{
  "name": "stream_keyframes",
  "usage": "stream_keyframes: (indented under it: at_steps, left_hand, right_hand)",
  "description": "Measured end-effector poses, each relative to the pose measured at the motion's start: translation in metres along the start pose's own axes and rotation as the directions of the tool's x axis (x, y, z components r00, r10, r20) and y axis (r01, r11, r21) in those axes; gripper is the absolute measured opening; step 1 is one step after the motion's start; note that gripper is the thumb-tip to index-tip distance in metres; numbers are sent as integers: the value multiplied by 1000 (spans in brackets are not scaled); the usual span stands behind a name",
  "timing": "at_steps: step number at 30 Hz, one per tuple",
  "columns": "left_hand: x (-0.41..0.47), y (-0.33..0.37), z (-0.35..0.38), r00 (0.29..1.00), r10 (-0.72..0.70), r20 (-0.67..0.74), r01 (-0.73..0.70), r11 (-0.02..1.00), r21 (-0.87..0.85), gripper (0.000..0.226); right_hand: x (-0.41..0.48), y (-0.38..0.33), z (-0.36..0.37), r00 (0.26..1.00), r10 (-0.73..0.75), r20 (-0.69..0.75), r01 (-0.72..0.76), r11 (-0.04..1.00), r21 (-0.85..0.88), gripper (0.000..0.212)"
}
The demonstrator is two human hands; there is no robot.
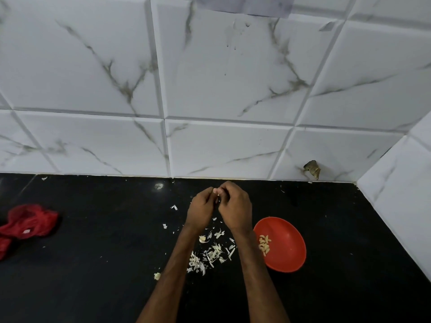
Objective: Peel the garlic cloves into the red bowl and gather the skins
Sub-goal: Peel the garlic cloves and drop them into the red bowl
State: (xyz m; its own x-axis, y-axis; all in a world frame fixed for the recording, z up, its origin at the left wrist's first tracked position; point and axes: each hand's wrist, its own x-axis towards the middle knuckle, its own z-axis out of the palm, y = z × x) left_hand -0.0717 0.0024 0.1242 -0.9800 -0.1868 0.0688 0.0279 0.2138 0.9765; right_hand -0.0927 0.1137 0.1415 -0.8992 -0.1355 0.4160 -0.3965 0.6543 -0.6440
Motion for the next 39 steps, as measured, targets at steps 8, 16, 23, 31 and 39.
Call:
stream_keyframes:
  at_steps: [8, 16, 23, 31, 39]
  left_hand:
    - [-7, 3, 8, 986, 116, -117, -74, 945, 318, 33]
    - [-8, 7, 6, 987, 77, -140, -44, 973, 227, 33]
    - [-9, 28, -7, 976, -214, -42, 186, 918, -351, 41]
    - [-5, 15, -15, 1000, -27, 10, 28, 991, -127, 37]
    - [-6, 8, -14, 992, 76, 100, -101, 956, 276, 10]
  right_hand:
    - [2, -10, -7, 962, 241, 125, -224, 965, -140, 26]
    - [2, -7, 1, 909, 336, 247, -411, 828, 382, 38]
    - [-4, -7, 1, 990, 53, 131, -57, 998, 24, 15]
    - [-3, 1, 8, 965, 229, 128, -258, 917, 303, 20]
    - [2, -5, -1, 875, 406, 263, -483, 717, 503, 39]
